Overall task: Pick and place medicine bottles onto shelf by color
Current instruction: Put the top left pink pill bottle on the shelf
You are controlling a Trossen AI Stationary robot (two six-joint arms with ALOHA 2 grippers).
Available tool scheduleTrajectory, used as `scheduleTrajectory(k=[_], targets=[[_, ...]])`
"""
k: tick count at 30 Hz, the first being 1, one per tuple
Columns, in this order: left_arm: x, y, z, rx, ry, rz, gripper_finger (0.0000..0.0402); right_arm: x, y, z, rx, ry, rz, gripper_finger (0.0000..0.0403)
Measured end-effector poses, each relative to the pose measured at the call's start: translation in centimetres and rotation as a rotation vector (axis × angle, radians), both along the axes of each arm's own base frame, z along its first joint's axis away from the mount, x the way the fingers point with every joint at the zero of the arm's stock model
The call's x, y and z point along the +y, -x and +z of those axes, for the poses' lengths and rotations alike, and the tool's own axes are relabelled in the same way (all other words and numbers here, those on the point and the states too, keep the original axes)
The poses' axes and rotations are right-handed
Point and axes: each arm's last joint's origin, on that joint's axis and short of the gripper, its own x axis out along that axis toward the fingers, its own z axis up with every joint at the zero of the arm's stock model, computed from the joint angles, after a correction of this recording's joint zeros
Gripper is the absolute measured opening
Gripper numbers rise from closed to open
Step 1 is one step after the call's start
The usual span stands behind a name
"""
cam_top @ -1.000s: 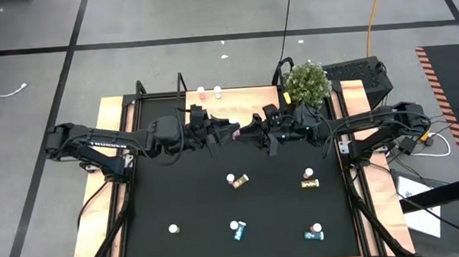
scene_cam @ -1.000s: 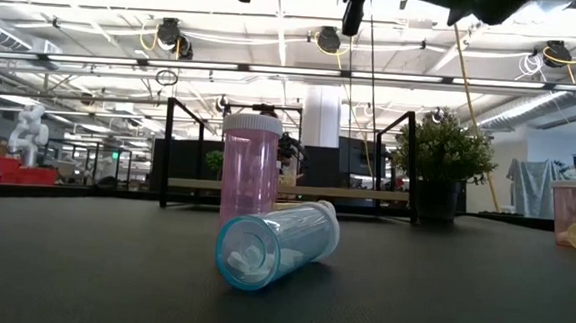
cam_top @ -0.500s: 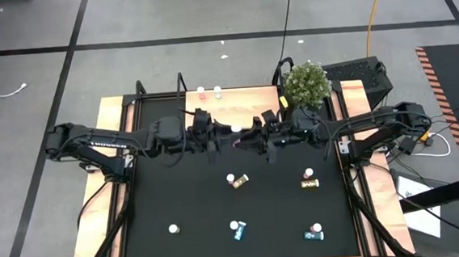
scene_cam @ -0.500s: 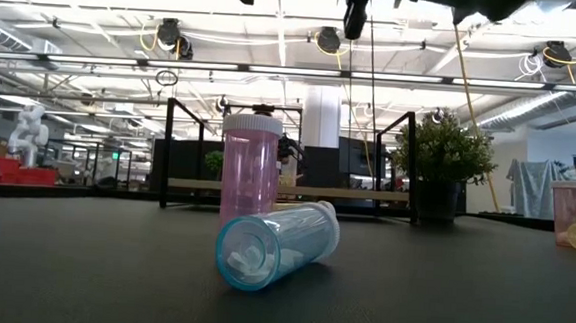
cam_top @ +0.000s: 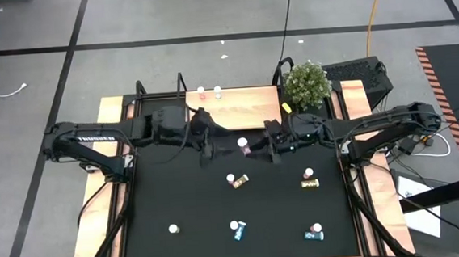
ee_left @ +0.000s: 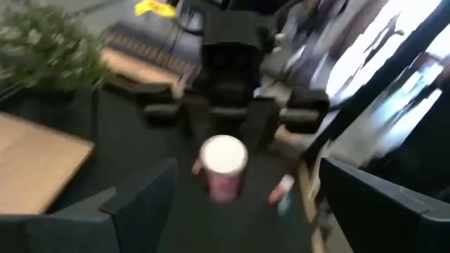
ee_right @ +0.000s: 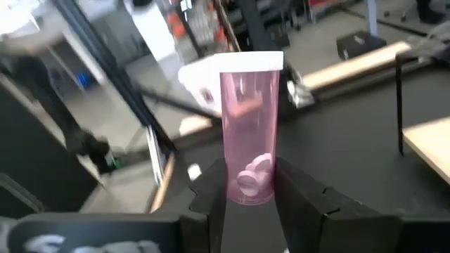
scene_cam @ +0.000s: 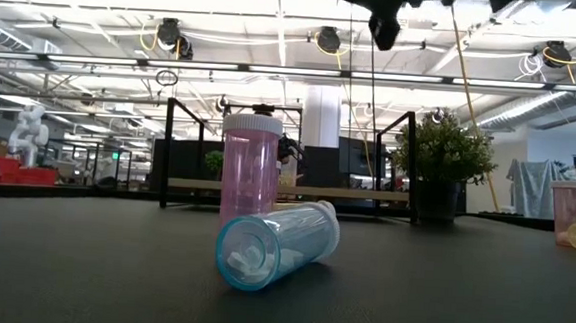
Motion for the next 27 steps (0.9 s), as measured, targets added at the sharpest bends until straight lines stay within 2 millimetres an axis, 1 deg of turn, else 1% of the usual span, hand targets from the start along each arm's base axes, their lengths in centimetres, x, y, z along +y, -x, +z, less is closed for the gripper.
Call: scheduleTrajectory(k=[2,4,7,9,13,16,19,21,27], targets=[[0.3,-0.2,0.8,0.103,-0.053,-0.021,0.0349,0.2,0.6,-0.2,0.048,0.045,0.017,0.0097],[0.6,-1.1,1.2,0.165,-0.123,-0.046,0.0344,0.1,1.0,-0.1,0.060,0.077,0.022,0.0097],[0.8,-2.6,1.6,0.202,-0.203,-0.125,0.0332,0.1,1.2,-0.4,0.104,0.107,0.014,0.0096],[0.9,-3.8,1.7,0.185,-0.224,-0.180,0.0324,0.1,1.2,-0.6,0.123,0.121,0.013,0.0096],[1.3,-6.5,0.4,0.221,-0.239,-0.253,0.0306,0.0,1.3,-0.7,0.126,0.137,0.011,0.0098],[1.6,-7.7,-0.2,0.263,-0.230,-0.283,0.0292,0.0,1.3,-0.7,0.128,0.148,-0.010,0.0099],[1.6,-8.0,-0.5,0.317,-0.217,-0.289,0.0279,0.0,1.3,-0.7,0.129,0.147,-0.012,0.0099],[1.7,-8.2,-0.4,0.320,-0.218,-0.290,0.0270,0.0,1.3,-0.7,0.128,0.147,-0.013,0.0099],[2.2,-7.8,-0.3,0.346,-0.191,-0.263,0.0239,0.0,1.3,-0.7,0.133,0.147,-0.035,0.0099]])
